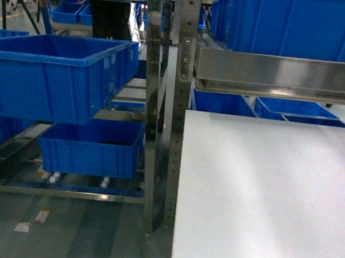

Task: Place green bowl on second shelf with right arm

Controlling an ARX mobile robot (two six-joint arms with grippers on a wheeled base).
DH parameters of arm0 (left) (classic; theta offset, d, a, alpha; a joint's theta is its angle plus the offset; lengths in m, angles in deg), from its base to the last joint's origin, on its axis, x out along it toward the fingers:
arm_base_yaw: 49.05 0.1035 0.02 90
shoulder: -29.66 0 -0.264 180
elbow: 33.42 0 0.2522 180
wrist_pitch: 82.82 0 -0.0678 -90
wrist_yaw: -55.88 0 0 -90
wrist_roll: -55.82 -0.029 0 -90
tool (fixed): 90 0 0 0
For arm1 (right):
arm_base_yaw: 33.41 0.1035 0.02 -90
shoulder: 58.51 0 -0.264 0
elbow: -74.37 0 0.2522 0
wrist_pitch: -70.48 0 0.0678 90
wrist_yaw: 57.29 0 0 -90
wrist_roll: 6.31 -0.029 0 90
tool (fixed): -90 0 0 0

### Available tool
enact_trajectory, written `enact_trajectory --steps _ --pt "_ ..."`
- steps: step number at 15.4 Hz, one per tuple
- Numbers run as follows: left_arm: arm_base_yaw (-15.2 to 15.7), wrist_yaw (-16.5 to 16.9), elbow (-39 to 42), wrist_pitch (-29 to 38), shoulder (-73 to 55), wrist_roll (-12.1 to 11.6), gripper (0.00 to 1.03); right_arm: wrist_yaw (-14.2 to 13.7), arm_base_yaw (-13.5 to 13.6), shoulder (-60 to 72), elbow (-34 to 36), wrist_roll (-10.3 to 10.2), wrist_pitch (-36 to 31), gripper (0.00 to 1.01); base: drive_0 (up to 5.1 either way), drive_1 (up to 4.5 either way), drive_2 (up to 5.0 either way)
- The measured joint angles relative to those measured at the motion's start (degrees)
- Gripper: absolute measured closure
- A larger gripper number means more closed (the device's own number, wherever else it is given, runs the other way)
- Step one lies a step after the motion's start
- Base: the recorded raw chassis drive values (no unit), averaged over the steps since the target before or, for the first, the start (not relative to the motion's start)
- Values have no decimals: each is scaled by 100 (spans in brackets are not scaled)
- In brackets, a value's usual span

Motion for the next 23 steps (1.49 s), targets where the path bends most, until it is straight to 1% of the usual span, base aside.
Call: enact_trajectory --steps 23 --pt "0 -7 0 9 0 0 5 2 0 26 0 0 22 99 -494 247 247"
